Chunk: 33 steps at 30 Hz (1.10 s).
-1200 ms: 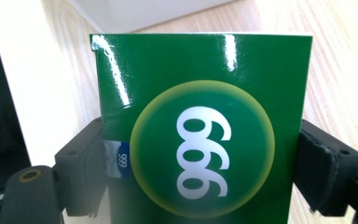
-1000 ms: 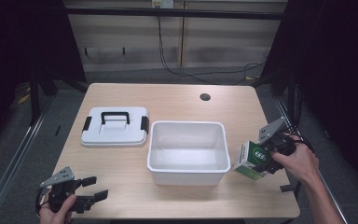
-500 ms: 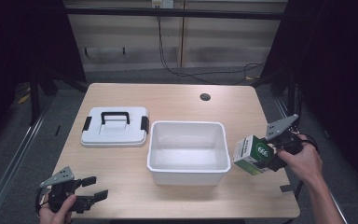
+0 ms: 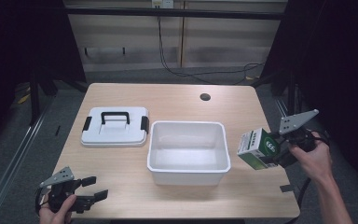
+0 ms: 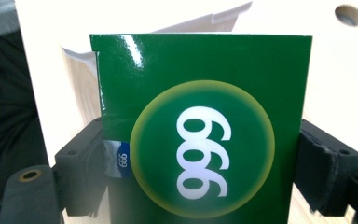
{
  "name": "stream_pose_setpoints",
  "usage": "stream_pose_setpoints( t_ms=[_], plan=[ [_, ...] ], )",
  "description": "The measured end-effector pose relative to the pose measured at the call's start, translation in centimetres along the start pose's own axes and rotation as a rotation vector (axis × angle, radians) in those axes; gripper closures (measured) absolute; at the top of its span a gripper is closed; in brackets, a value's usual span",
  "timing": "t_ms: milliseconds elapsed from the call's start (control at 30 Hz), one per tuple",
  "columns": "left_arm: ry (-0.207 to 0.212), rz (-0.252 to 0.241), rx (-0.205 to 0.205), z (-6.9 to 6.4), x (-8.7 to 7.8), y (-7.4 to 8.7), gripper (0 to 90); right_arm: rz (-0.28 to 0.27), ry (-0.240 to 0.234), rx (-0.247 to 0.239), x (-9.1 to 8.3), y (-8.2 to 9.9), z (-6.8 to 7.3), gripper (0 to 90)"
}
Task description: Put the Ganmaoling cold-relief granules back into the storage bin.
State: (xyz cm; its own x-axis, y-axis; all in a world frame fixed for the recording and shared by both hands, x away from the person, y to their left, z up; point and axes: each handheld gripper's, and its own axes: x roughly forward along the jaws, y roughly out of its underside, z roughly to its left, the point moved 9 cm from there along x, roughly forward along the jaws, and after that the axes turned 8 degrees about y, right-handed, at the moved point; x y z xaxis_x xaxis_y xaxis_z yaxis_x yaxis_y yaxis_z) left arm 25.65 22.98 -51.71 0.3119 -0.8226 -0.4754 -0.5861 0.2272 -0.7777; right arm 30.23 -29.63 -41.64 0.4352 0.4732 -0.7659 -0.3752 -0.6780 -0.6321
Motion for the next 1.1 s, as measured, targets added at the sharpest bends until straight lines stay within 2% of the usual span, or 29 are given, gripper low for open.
stream_pose_setpoints(
  t_ms=[67,300,400,633,700,867,1100],
  plan=[
    [0.001,0.0,0.001,0.0,0.0,0.0,18.6,-0.014,0.0,0.011,-0.2,-0.2,0.1,16.1],
    [0.001,0.001,0.001,0.0,0.0,0.0,18.6,-0.058,0.013,-0.003,-1.1,-1.1,0.1,16.1],
    [0.0,-0.001,0.0,0.0,0.0,0.0,18.6,-0.055,0.031,-0.004,-1.6,-1.4,-0.1,16.1],
    [0.001,-0.001,0.001,0.0,0.0,0.0,18.6,-0.117,0.05,-0.01,-3.1,-2.3,-0.3,16.1],
    [0.001,0.0,0.001,0.0,0.0,0.0,18.6,-0.133,0.049,-0.003,-3.2,-2.5,-0.2,16.1],
    [0.001,0.0,0.0,0.0,0.0,0.0,18.6,-0.164,0.065,-0.021,-3.1,-3.2,0.0,16.1],
    [0.002,0.001,0.003,0.0,0.0,0.0,18.6,-0.193,0.066,-0.057,-3.3,-5.3,0.4,16.1]
  ],
)
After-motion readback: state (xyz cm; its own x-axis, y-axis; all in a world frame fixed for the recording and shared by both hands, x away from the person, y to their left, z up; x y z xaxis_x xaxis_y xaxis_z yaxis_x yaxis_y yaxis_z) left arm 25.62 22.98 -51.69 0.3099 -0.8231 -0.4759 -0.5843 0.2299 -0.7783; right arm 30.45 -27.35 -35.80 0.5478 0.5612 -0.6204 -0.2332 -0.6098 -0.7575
